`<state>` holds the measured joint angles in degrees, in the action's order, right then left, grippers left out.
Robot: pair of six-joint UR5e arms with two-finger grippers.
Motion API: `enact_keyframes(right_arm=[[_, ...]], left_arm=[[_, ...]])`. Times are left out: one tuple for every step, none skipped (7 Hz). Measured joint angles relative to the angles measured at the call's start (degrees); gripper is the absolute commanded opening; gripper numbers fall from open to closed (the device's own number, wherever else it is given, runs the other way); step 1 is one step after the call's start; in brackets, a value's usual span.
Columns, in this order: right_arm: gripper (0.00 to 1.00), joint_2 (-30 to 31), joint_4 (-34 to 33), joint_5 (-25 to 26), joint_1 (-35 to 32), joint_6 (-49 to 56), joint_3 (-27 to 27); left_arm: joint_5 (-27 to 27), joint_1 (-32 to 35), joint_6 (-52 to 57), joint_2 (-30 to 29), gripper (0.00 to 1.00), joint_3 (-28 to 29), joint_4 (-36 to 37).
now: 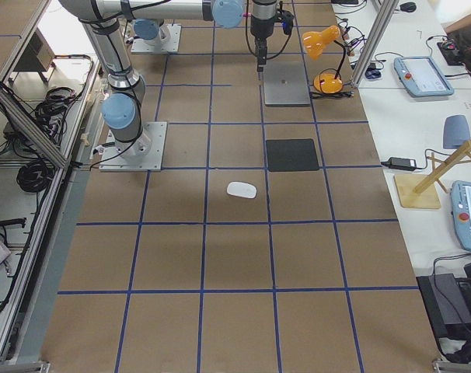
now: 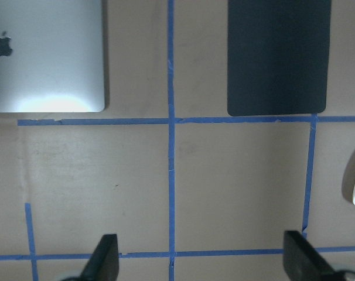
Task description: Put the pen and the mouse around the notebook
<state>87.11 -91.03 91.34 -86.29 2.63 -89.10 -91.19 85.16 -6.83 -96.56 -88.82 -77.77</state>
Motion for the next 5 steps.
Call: enact_keyframes(right_arm=[[1.00,-0.87,-2.49,-0.10,4.73,4.10,-2.70],[1.00,-1.50,-7.49,-0.23,9.90,10.53,-6.95],[1.00,-1.89,-14.23,-0.34,15.46,16.99,-12.44],[1.00,-2.59,-21.26,-0.34,20.17,21.15,-17.52],[1.00,-4.26,-26.43,-0.02,23.71,22.92,-21.08]], left_arm=[[0.20,-5.15,5.53,-0.58,1.00,-0.92,-0.09],[0.52,-11.08,13.74,-1.33,1.00,-2.92,0.90],[0.90,-16.66,21.91,-2.38,1.00,-5.63,4.01],[1.08,-20.68,28.15,-3.97,1.00,-8.56,9.04],[1.30,-23.71,34.09,-6.20,1.00,-11.96,15.73]])
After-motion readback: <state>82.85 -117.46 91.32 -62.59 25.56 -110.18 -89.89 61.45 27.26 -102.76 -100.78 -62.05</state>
